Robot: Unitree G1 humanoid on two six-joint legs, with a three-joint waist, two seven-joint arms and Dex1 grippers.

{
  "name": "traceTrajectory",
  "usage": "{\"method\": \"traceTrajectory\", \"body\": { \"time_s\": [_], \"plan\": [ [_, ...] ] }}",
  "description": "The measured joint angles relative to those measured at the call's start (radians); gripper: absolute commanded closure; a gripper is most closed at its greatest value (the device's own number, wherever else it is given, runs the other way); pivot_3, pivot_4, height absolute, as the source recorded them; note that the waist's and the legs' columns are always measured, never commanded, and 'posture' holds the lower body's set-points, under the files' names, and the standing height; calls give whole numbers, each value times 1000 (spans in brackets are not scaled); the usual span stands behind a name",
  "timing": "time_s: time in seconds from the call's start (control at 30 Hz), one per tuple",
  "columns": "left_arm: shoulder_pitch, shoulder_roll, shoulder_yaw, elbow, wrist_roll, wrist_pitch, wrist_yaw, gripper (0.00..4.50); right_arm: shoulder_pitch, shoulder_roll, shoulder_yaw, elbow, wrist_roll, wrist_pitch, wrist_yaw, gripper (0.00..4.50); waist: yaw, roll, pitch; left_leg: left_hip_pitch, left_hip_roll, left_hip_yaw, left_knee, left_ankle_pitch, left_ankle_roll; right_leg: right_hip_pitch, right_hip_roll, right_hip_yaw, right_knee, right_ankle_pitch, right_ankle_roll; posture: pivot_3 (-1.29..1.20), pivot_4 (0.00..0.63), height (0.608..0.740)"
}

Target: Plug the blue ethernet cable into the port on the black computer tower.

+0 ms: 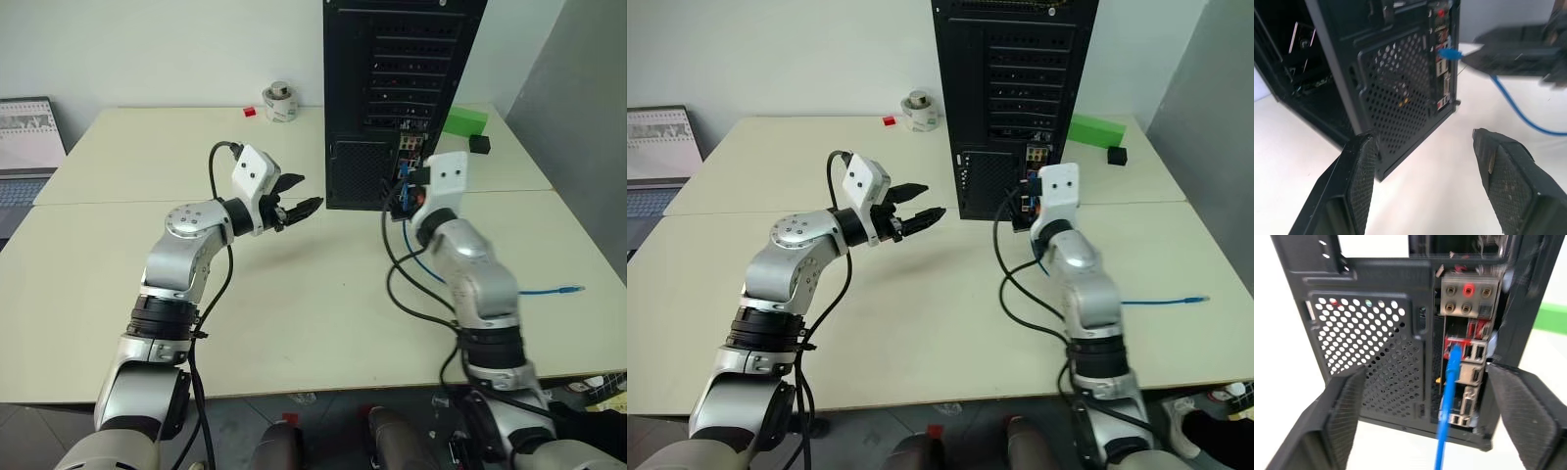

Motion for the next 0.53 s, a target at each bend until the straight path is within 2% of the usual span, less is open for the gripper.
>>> {"method": "traceTrajectory", "body": {
  "time_s": [0.2, 0.37, 0.53],
  "plan": [
    [-4, 17, -7, 3, 38, -29, -17, 1296, 34, -241, -18, -55, 107, 62, 269, 6, 6, 0, 0, 0, 0, 0, 0, 0, 0, 1, 1, 0, -2, 0, 0, 0, 150, 740],
    [-9, 23, -16, 1, 47, -17, -37, 1296, 38, -321, -53, -51, 149, 60, 361, 6, 10, 0, 0, 0, 0, 0, 0, 0, 0, 1, 1, 0, -2, 0, 0, 0, 150, 740],
    [-8, 27, -15, -8, 38, -10, -64, 1296, 38, -339, -61, -41, 163, 52, 392, 6, 14, 0, 0, 0, 0, 0, 0, 0, 0, 1, 1, 0, -2, 0, 0, 0, 150, 740]
  ]
}}
